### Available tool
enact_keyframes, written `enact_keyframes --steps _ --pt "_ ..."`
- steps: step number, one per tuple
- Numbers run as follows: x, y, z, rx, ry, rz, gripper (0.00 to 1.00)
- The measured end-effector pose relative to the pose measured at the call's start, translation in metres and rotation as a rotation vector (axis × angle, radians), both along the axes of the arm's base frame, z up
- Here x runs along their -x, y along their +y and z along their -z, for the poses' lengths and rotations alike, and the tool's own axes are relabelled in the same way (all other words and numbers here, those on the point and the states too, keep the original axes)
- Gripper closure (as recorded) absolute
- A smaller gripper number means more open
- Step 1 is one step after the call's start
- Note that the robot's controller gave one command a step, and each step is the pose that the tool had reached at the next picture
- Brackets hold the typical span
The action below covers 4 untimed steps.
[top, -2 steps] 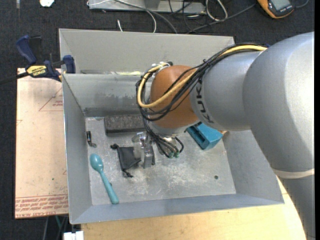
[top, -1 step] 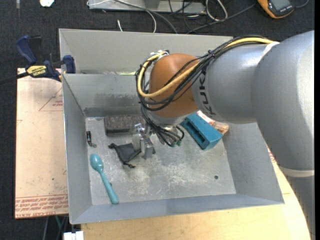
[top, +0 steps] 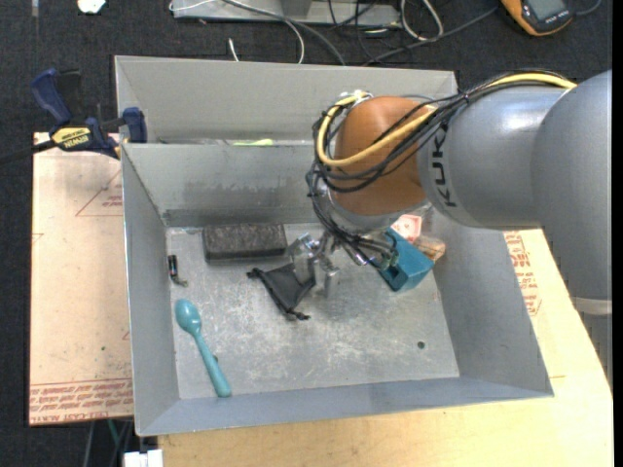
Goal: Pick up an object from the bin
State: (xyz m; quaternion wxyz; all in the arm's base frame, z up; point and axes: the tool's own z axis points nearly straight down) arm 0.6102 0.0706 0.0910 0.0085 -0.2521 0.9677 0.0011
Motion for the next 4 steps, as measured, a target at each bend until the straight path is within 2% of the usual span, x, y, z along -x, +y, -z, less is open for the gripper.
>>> enact_keyframes --steps 1,2,3,4 --pt "0.014 -0.010 0.005 0.009 -0.003 -0.118 1.00" --pt "0.030 -0.009 -0.051 0.006 0.002 -0.353 1.00" --pt "0.010 -0.020 -0.048 0.007 -0.006 -0.409 1.00" --pt "0.014 -0.022 -0.093 0.009 0.001 -0.672 1.00"
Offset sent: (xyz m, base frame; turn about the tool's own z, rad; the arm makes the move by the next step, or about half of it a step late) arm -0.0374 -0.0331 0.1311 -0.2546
